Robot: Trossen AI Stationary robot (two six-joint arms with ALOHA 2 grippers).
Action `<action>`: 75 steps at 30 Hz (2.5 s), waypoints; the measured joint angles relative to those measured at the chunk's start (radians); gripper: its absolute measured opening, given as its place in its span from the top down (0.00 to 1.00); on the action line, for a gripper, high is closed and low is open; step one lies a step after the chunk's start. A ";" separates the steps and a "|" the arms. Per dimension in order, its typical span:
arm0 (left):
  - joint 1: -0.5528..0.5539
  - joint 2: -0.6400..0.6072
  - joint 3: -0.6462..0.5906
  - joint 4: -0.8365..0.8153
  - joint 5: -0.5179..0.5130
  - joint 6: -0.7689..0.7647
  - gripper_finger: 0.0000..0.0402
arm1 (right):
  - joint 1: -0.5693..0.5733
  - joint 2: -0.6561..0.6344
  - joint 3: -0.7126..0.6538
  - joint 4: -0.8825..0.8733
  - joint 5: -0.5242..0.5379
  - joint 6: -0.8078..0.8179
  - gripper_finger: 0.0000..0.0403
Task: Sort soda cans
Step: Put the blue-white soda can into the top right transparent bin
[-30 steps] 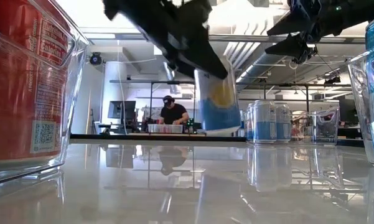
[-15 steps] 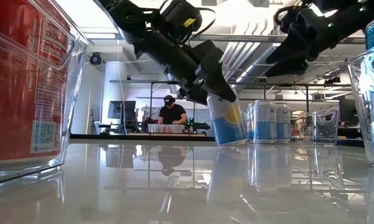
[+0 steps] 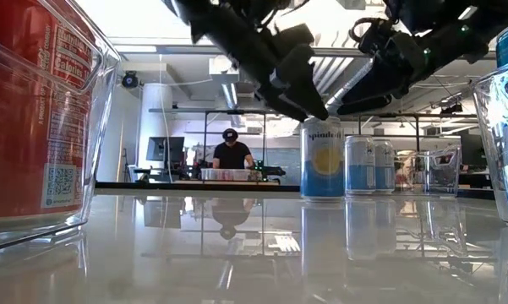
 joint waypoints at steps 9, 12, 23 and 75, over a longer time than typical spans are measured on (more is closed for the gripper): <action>-0.020 -0.001 -0.015 -0.040 -0.209 0.018 0.12 | -0.001 0.124 0.000 0.037 -0.061 -0.019 0.26; -0.020 -0.003 -0.016 -0.050 -0.263 0.020 0.12 | 0.010 0.126 0.000 0.026 -0.076 0.012 0.26; -0.063 -0.052 -0.016 -0.189 -0.484 -0.016 0.11 | 0.108 -0.005 0.000 -0.013 -0.043 0.027 0.26; -0.155 0.176 -0.017 0.106 -0.380 -0.210 0.11 | 0.161 0.268 0.082 0.038 0.390 0.289 0.26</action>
